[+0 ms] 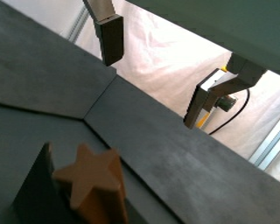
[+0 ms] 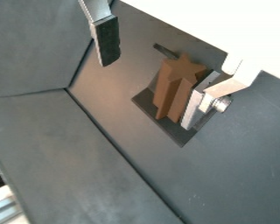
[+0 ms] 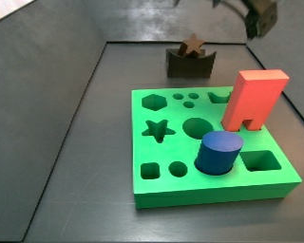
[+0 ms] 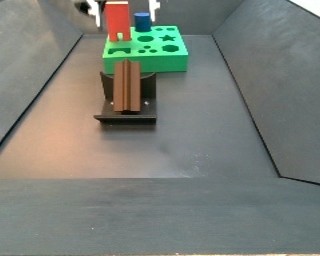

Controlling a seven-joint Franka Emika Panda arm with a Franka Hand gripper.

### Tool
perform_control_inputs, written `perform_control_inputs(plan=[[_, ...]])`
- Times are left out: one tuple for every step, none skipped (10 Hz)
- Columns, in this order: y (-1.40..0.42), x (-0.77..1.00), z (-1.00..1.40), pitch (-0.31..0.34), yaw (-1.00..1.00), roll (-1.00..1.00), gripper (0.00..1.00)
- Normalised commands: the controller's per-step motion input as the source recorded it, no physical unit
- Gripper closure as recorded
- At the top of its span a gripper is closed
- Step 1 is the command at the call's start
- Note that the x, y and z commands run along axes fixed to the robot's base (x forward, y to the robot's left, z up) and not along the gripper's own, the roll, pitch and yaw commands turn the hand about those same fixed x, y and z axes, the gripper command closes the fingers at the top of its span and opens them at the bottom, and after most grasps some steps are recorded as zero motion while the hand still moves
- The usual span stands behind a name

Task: Pick up the star object. Move up. Place the star object on the fixture. Regrasp the star object. Move to above the board. Insert the star object.
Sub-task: Regrasp the star object.

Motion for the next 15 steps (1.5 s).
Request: perform_control_inputs(plan=[[0.06,0.06,-1.0,-0.173,0.03,0.07,0.0],[0.06,0.06,-1.0,-0.173,0.01,0.07,0.0],[0.06,0.07,-1.0,-0.156,-0.04,0.07,0.0],[0.05,0.07,-1.0,-0.136,-0.06,0.06,0.0],[0.05,0.07,-1.0,-0.106,-0.09,0.06,0.0],[0.05,0.07,-1.0,-0.09,-0.09,0.06,0.0],[0.03,0.06,-0.81,-0.041,-0.09,0.06,0.0],[0.02,0.06,-0.7,-0.024,-0.09,0.05,0.0],[0.01,0.06,-0.49,0.009,-0.07,0.05,0.0],[0.01,0.07,-0.35,0.032,-0.05,0.05,0.0],[0.01,0.05,-0.31,0.046,-0.06,0.06,0.0],[0.01,0.05,-0.31,0.048,-0.05,0.06,0.0],[0.01,0.05,-0.31,0.048,-0.05,0.06,0.0],[0.01,0.04,-0.31,0.048,-0.05,0.06,0.0],[0.0,0.04,-0.31,0.049,-0.04,0.07,0.0]])
